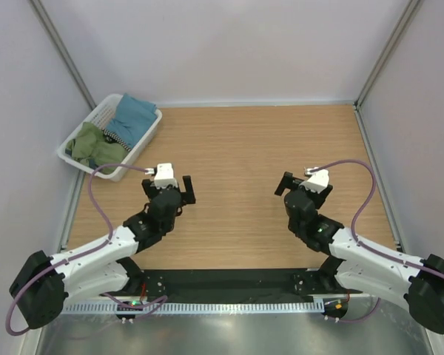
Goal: Fold and stack the tank tops
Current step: Grab the tank top from the pile
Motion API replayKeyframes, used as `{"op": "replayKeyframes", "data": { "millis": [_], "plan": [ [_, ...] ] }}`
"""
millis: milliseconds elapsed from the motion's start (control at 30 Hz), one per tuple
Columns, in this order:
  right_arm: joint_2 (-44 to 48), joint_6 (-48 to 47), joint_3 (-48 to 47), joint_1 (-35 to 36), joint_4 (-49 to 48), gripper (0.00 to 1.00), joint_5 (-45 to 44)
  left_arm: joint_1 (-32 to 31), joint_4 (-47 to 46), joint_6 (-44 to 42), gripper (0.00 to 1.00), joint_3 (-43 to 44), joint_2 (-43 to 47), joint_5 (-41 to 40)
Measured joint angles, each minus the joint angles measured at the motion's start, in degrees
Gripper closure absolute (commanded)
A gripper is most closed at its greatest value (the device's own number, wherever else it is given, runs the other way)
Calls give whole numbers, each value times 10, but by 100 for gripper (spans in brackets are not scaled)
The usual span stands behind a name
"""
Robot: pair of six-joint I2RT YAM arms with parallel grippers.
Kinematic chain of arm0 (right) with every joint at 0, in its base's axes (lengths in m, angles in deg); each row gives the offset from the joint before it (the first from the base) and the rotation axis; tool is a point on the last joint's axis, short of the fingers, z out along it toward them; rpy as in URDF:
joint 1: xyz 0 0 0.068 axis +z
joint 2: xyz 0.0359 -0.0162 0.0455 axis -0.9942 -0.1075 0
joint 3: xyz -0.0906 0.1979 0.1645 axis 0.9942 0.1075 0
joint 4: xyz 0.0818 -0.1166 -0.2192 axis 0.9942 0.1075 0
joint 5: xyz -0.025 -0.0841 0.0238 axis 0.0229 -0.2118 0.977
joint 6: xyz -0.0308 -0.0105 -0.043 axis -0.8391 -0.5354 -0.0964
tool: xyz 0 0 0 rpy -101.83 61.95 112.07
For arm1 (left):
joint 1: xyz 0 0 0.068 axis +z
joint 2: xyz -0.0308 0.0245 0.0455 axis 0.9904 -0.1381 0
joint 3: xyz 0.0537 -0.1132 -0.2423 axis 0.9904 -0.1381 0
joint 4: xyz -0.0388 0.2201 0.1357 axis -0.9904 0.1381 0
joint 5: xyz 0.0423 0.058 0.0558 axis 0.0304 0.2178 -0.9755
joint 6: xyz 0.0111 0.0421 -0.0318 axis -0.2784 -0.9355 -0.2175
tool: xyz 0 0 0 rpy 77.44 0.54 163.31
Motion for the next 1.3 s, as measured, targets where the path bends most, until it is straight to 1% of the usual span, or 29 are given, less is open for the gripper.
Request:
{"op": "replayKeyframes", "data": {
  "millis": [67,133,200,233,267,300,367,433,500,633,800,933,1033,1133,1300],
  "plan": [
    [16,-4,12,0,-11,0,5,15,9,11,0,3,-11,14],
    [34,-12,28,0,-22,3,17,62,41,35,0,20,-23,46],
    [50,-18,41,0,-34,5,30,126,83,71,0,54,-37,85],
    [60,-22,49,0,-40,10,36,161,106,93,0,79,-46,101],
    [67,-25,55,0,-45,12,40,198,132,118,0,112,-58,113],
    [75,-27,61,0,-50,12,46,221,146,134,0,136,-67,120],
    [85,-28,69,0,-57,13,56,267,174,172,0,193,-86,132],
    [85,-29,70,0,-64,13,64,303,202,203,3,253,-111,141],
    [80,-29,70,0,-71,13,71,339,226,226,10,315,-147,148],
    [53,-29,70,0,-75,13,85,406,257,248,12,437,-245,146],
    [45,-29,70,0,-78,13,100,445,300,240,12,606,-404,140],
    [44,-29,70,0,-85,13,109,459,319,227,13,687,-503,151],
    [44,-29,70,0,-88,13,116,470,335,218,15,749,-580,175],
    [38,-29,70,0,-92,13,122,480,356,217,19,805,-643,197],
    [36,-29,70,0,-92,14,130,488,379,218,31,885,-718,225]
  ]
}}
